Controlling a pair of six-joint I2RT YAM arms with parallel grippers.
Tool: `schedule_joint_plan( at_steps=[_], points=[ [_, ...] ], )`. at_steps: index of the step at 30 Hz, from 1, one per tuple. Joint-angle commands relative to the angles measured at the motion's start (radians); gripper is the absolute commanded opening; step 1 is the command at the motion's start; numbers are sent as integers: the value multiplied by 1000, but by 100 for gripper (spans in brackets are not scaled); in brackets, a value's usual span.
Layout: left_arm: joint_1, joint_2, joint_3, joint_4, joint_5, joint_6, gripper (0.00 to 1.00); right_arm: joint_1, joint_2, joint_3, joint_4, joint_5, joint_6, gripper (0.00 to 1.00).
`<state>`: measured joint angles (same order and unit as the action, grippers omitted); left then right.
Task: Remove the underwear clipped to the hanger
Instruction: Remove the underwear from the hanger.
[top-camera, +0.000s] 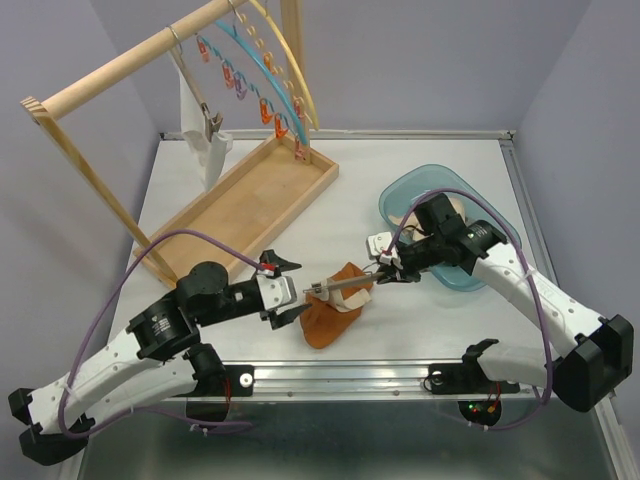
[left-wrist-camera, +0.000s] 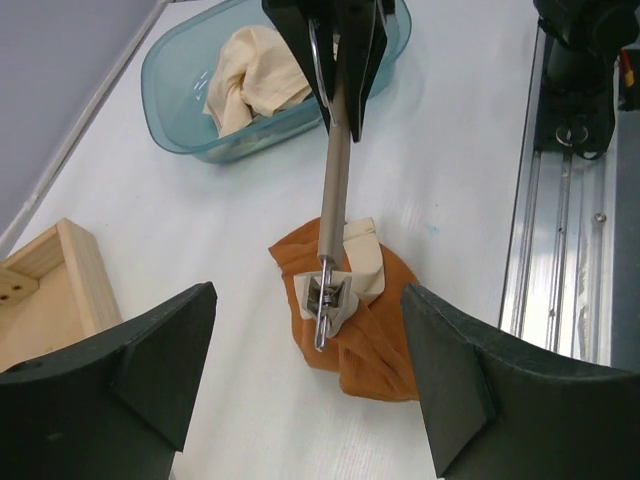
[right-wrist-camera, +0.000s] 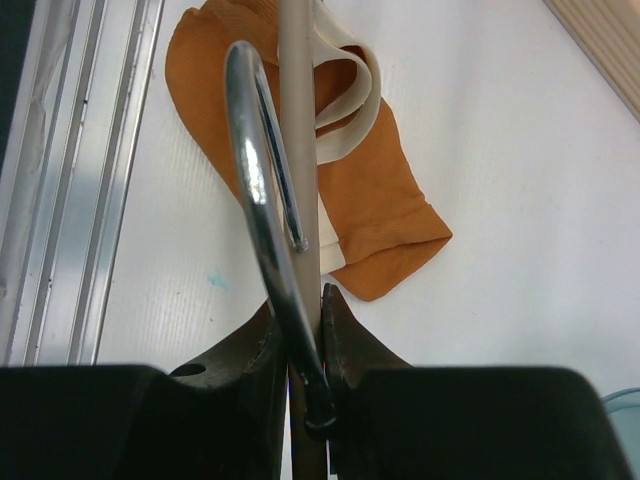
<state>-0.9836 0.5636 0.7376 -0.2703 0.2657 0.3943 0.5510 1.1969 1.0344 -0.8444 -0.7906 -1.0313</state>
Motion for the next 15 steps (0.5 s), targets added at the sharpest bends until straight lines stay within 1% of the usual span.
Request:
schedule_joint_plan(
  at_steps=[1, 5, 15],
  points=[
    [0, 27, -55, 0, 27, 113, 84, 1, -28, -16, 39, 11, 8, 1],
    [0, 71, -60, 0, 30, 129, 83, 1, -34, -19, 41, 2, 10, 0],
    [0, 183, -50, 74, 43, 133, 77, 1, -39, -25, 41, -18, 10, 0]
  ],
)
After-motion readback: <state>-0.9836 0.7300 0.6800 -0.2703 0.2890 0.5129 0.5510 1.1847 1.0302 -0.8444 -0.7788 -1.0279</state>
